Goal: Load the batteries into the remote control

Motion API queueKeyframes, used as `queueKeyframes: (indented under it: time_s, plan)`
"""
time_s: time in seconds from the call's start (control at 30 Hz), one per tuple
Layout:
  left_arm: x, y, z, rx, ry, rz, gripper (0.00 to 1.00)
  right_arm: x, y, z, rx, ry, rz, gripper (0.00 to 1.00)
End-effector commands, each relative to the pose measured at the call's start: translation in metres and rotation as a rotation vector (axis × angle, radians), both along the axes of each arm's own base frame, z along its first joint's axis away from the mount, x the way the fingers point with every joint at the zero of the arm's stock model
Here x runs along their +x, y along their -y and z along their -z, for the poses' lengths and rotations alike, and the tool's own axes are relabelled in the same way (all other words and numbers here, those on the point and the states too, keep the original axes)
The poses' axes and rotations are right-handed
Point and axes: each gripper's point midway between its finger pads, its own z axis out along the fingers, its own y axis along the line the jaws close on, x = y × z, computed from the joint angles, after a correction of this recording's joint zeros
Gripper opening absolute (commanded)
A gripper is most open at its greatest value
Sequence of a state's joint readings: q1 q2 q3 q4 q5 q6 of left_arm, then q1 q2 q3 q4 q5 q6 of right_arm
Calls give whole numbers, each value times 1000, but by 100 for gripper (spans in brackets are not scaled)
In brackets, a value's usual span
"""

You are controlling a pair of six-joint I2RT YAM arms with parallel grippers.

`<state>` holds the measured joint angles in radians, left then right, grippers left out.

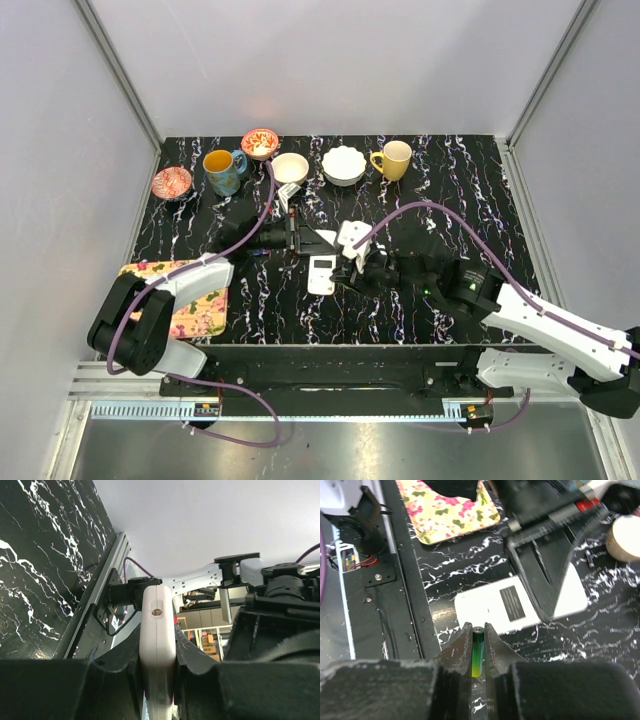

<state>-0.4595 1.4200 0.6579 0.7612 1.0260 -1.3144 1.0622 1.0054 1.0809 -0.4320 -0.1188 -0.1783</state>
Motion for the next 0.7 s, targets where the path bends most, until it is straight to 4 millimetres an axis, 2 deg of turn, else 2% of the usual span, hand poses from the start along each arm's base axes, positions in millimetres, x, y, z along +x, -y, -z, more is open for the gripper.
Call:
queueKeyframes:
  time_s: [0.0, 0.13, 0.47, 0.67]
  plan:
    - [-14, 6, -7, 59, 75, 92, 0, -12, -29, -31, 66, 105, -158, 0]
    - [-14, 7, -4, 86, 92, 110, 0, -21, -40, -44, 119, 138, -214, 0]
    - [-17, 12, -5, 88, 105, 139, 0, -29, -54, -24, 52, 112, -267, 0]
    - [-23, 18, -14, 68, 144, 167, 0, -31, -59, -6, 4, 111, -274, 0]
